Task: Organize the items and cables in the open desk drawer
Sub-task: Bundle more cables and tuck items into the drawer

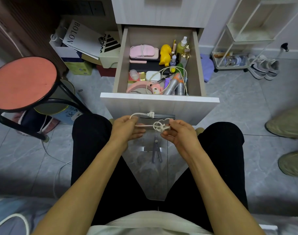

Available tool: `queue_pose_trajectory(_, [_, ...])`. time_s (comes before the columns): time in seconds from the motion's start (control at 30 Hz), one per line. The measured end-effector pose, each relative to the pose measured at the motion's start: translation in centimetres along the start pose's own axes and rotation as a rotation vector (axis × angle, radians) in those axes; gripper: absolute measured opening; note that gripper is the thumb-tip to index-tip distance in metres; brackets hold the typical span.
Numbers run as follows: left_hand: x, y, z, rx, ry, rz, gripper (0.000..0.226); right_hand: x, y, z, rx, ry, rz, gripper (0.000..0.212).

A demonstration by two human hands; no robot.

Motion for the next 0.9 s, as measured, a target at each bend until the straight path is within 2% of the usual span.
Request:
queue_pose_trajectory(0.1, [-0.1, 1.1, 0.3, -0.142, 0.085, -0.011, 0.008, 0.3, 0.3, 0.1, -0.071, -0.073, 0.009, 0.008])
queue_pose_trajectory(0.2, [-0.1, 1.8, 0.0, -0.227, 0.157, 0.018, 0.01, 0.6, 0.6, 0.2, -0.07, -0.096, 0.006, 0.002])
queue_pose_trajectory(0.3, [-0.1, 2.3, 0.0, -0.226, 0.182, 0.027, 0.011, 0.6, 0.7, -0.4, -0.041, -0.116, -0.041, 0.02])
queue_pose_trajectory(0.4, [-0.2, 2.6, 0.2, -0.227, 0.203, 0.013, 0.011, 0.6, 1.2, -0.7, -0.038, 0.085, -0.177, 0.037])
queue_pose_trajectory(0.57, [-0.4, 3.1, 0.9, -0.221, 0.178, 0.037, 0.015, 0.7, 1.2, -0.6, -0.055, 0.423, -0.338, 0.023])
queue_pose_trajectory(0.7, [-0.1, 3.8, 1.1, -0.231, 0.144, 0.105, 0.015, 0.6, 1.4, -0.4, -0.074, 0.642, -0.43, 0.028])
queue_pose_trajectory(0.8, [-0.2, 4.0, 1.1, -0.221, 0.06, 0.156, 0.017, 0.5, 1.8, -0.2, -0.061, 0.647, -0.467, 0.037])
queue_pose_trajectory(0.9, [-0.3, 4.2, 1.1, -0.215, 0.077, 0.153, 0.018, 0.6, 2.0, 0.0, -0.032, 0.629, -0.504, 0.038])
Point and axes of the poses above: each hand's wrist, its own y-axis away from the middle knuckle, its own z-axis out of the palm, x = y × z, the point moved 1 cm from there along -y, towards the middle knuckle, and after that the axes turned 7 degrees about z, right-handed, at the moved point
